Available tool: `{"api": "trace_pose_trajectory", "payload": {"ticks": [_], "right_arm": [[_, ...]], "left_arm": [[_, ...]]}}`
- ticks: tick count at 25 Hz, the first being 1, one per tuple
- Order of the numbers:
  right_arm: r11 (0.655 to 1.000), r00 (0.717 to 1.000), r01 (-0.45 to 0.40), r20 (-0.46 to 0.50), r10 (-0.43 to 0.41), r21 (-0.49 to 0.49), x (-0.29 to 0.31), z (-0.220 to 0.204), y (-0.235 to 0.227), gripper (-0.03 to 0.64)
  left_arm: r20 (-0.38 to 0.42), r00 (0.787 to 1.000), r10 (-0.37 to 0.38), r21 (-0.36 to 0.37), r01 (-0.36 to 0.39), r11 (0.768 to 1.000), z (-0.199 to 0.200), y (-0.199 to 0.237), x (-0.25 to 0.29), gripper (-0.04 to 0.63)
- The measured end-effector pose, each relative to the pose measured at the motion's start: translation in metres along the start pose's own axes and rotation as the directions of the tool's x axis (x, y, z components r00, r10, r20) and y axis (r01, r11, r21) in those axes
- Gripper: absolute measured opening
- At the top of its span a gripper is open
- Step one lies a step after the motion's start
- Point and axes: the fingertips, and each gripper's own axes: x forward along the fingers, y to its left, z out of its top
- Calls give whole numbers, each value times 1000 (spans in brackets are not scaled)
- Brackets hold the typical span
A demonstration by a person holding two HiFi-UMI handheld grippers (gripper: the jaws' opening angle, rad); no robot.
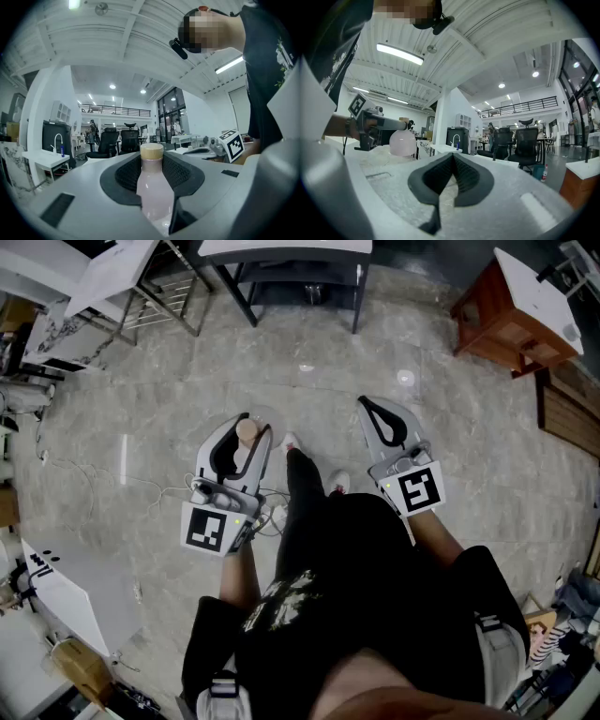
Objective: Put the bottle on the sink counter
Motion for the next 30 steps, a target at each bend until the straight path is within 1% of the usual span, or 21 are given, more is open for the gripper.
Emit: {"api": "trace_pose_trajectory", "payload": {"ticks": [4, 6, 8, 11, 13, 17, 20, 24, 28, 30], "right_arm": [[1000, 1000, -5, 4, 5, -2, 17, 2, 2, -6], [1000, 1000, -2, 6, 2, 1, 25, 1, 1, -6], [1000, 1000, -5, 18, 5, 14, 33, 0, 0, -6], [999, 999, -35, 30, 34, 31, 48, -1, 0, -5], [998, 999, -50, 22, 50, 34, 60, -4, 0, -5], [996, 997, -74, 14, 73, 40, 91, -3, 0, -5], [996, 997, -84, 1, 84, 38, 116, 0, -3, -5], [995, 995, -96, 5, 96, 24, 160, 6, 1, -5], [987, 988, -157, 6, 157, -20, 196, 11, 28, -5], [987, 987, -161, -10, 161, -3, 213, 9, 31, -5]], "left_arm": [[-28, 1000, 4, -4, -4, 1000, 0, 13, 3, 149], [-13, 1000, 2, 6, -2, 1000, -1, 21, 6, 149], [-15, 1000, 9, -2, -9, 1000, -2, 29, 8, 149], [-81, 996, 36, -30, -38, 999, -10, 41, 14, 149], [-94, 995, 41, -37, -45, 998, -13, 50, 19, 149], [-85, 996, 38, -42, -42, 998, -14, 75, 28, 149], [-22, 999, 29, -23, -29, 999, -6, 100, 36, 149], [-68, 997, 41, -47, -45, 998, -9, 141, 45, 149], [-57, 998, 31, -41, -33, 999, -7, 179, 56, 149], [-55, 998, 24, -41, -26, 999, -6, 195, 65, 149]]}}
